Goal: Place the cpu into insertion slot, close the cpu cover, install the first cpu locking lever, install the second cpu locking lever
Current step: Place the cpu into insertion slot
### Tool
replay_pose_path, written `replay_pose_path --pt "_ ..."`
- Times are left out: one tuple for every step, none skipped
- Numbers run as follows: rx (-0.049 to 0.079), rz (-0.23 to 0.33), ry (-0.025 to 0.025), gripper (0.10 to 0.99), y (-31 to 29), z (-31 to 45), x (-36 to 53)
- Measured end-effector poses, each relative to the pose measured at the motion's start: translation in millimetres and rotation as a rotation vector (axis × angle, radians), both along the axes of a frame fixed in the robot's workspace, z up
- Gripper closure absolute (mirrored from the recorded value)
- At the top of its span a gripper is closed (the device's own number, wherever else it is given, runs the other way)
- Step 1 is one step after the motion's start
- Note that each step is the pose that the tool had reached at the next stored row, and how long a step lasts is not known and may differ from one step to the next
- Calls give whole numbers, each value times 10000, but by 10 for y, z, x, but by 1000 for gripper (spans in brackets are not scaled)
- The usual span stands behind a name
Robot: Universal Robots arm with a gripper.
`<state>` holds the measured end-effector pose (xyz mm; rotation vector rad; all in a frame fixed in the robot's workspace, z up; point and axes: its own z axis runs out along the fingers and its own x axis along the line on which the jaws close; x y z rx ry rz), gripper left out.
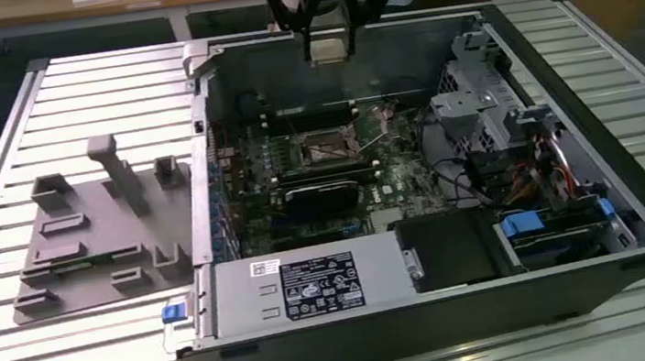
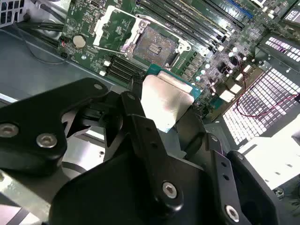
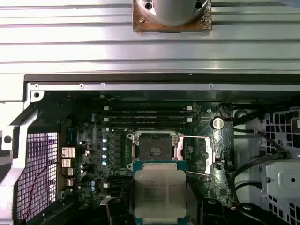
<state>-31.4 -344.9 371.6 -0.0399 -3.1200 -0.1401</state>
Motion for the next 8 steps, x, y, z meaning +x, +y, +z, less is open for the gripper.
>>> replay_pose_path --pt "0 0 0 549 0 0 0" --pt "0 -1 1 549 0 0 0" --pt "-1 0 1 549 0 0 0" --pt "0 -1 0 549 0 0 0" --pt "0 -1 0 549 0 0 0" --pt "0 -1 0 549 0 0 0" --pt "0 0 0 549 0 0 0" --pt "0 -1 0 549 0 0 0"
